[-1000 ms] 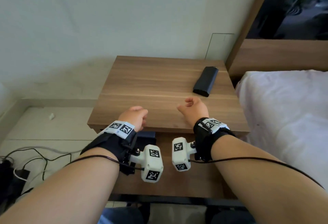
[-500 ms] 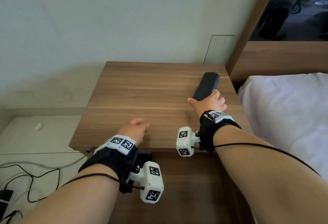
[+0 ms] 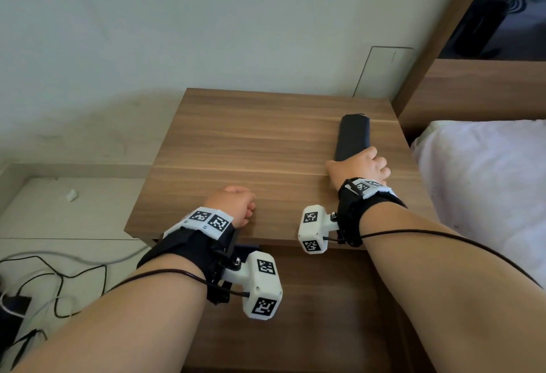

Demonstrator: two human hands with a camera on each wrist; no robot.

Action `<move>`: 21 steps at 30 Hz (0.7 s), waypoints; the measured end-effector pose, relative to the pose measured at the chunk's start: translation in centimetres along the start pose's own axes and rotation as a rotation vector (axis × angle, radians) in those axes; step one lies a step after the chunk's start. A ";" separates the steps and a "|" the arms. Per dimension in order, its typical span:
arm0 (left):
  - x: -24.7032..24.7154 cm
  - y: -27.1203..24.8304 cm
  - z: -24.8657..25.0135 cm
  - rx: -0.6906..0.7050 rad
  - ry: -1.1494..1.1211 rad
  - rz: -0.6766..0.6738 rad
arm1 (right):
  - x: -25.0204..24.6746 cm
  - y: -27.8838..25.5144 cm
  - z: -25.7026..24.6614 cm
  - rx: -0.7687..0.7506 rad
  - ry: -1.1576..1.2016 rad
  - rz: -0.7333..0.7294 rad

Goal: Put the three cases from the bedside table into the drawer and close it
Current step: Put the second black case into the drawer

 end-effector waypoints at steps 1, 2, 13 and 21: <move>0.1 -0.3 0.0 0.004 0.001 -0.011 | 0.2 -0.5 0.0 -0.008 0.007 -0.018; 0.2 -0.5 0.1 0.015 0.003 -0.013 | 0.2 -1.0 0.0 -0.023 0.013 -0.034; -2.2 -4.0 -2.9 0.049 0.081 0.077 | 1.4 -9.1 0.3 -0.174 0.124 -0.328; -3.2 -6.8 -5.1 0.057 -0.008 0.081 | 2.5 -15.7 0.6 -0.339 0.141 -0.592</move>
Point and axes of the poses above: each hand's wrist, its own y-axis towards the middle knuckle, its own x-axis out of the palm, z = x × y, the point moved 10 cm from there along y, towards the middle knuckle, and after that the axes turned 12 degrees about y, right-handed, at the moved point
